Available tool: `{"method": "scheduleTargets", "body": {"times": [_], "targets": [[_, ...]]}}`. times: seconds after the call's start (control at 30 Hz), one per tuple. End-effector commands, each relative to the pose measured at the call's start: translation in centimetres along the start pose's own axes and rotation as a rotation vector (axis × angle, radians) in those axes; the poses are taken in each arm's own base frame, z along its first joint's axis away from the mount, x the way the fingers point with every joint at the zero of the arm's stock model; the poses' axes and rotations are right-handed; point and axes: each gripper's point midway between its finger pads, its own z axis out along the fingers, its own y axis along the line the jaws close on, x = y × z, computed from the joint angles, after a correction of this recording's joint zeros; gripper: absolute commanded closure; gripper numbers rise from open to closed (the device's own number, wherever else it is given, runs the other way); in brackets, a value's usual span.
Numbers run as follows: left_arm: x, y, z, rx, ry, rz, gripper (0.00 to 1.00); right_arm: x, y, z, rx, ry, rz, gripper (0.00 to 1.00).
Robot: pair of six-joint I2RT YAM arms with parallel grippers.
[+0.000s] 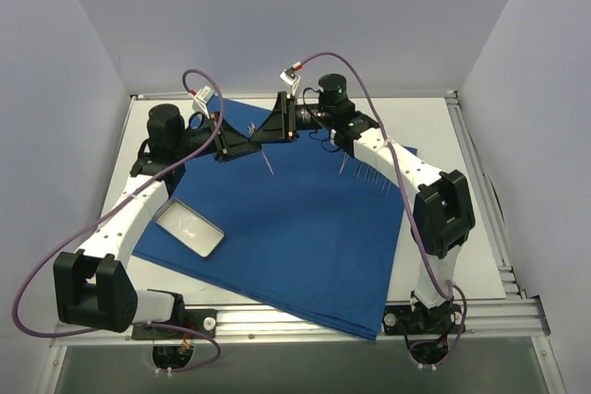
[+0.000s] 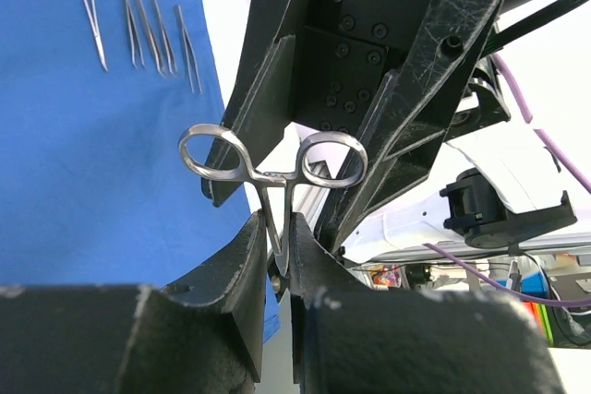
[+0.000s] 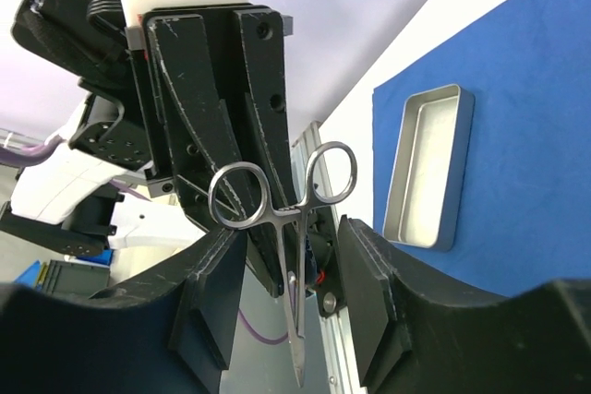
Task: Open and lay out the surgical kit
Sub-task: Place the medical item in the surgical kit.
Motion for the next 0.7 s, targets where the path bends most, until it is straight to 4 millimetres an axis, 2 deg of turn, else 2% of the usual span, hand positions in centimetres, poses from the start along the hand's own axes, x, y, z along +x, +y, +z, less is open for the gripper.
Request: {"method": "scheduleTargets", "body": {"times": [0.0, 0.23, 0.67], "targets": [[-0.1, -3.3, -0.6, 0.106, -0.005, 0.095, 0.98, -0.8, 1.4, -0.1, -0.057, -0.019, -0.054, 0.56], [-0.1, -3.5, -0.7, 0.116, -0.013, 0.092, 0.98, -1.3, 1.1, -1.2, -0.048, -0.058, -0.032, 0.56], [-0.8, -5.2, -0.8, 0.175, -0.043, 0.088, 0.98, -2.1, 3.0, -1.4, -0.152, -0.101, 0.004, 0.53]]}}
